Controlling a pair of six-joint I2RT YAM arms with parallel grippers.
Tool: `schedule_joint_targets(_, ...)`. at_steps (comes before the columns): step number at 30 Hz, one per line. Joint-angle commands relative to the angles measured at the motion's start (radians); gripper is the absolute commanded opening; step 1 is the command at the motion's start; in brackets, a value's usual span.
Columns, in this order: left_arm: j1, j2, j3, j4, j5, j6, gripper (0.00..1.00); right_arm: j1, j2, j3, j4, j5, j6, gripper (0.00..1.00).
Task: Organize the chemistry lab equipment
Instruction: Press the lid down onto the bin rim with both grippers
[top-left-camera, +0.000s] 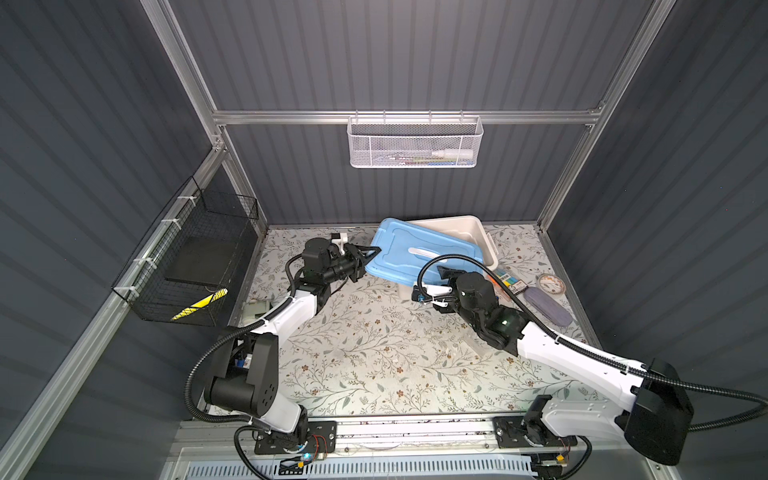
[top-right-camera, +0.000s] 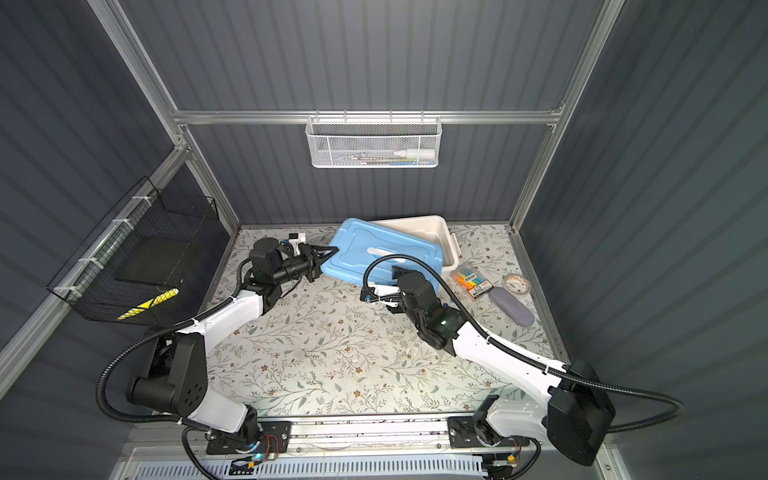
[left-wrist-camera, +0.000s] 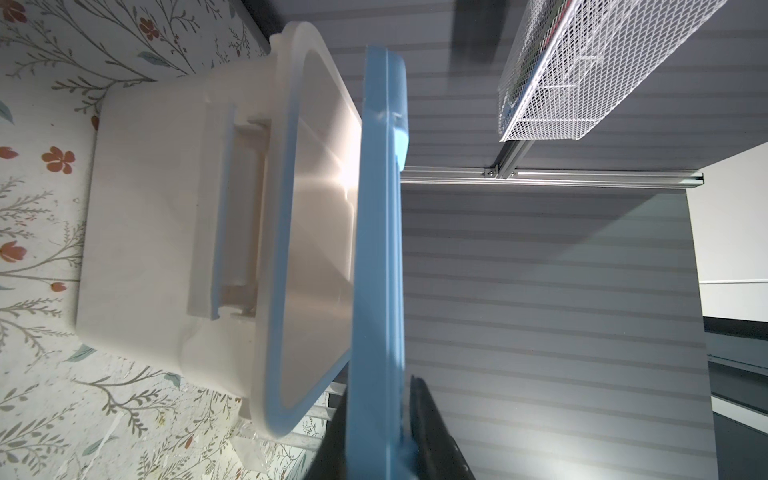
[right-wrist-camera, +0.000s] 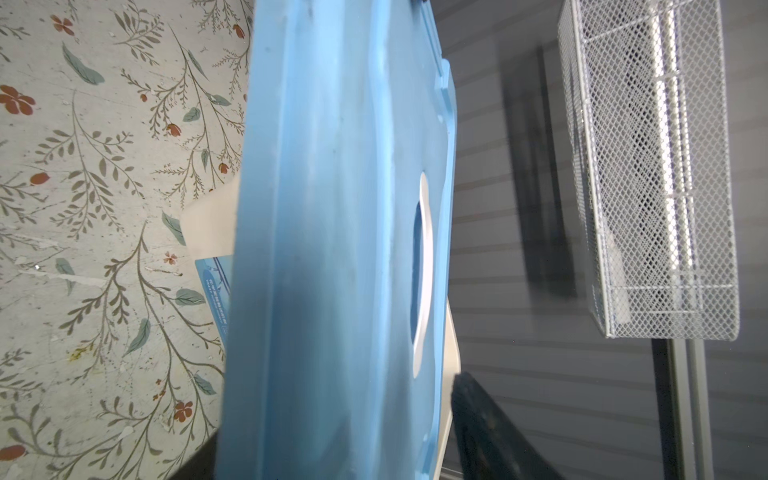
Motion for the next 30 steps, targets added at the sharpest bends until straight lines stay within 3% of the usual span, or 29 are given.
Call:
schedule_joint_targets(1, -0.012, -0.031, -0.037, 0.105, -0.003, 0.029, 0.17, -0.026, 0.003, 0.054, -0.018, -0.003, 0.035, 0.70)
schedule_joint_targets(16, -0.078, 0.098, -0.045, 0.397, -0.100, -0.047, 0.13, -0.137, 0.031, 0.085, -0.047, -0.043, 0.070, 0.76)
schedule_joint_targets(30, -0.125, 0.177, -0.019, 0.466, -0.223, -0.027, 0.11, -0.254, 0.079, 0.152, -0.121, -0.111, 0.119, 0.79)
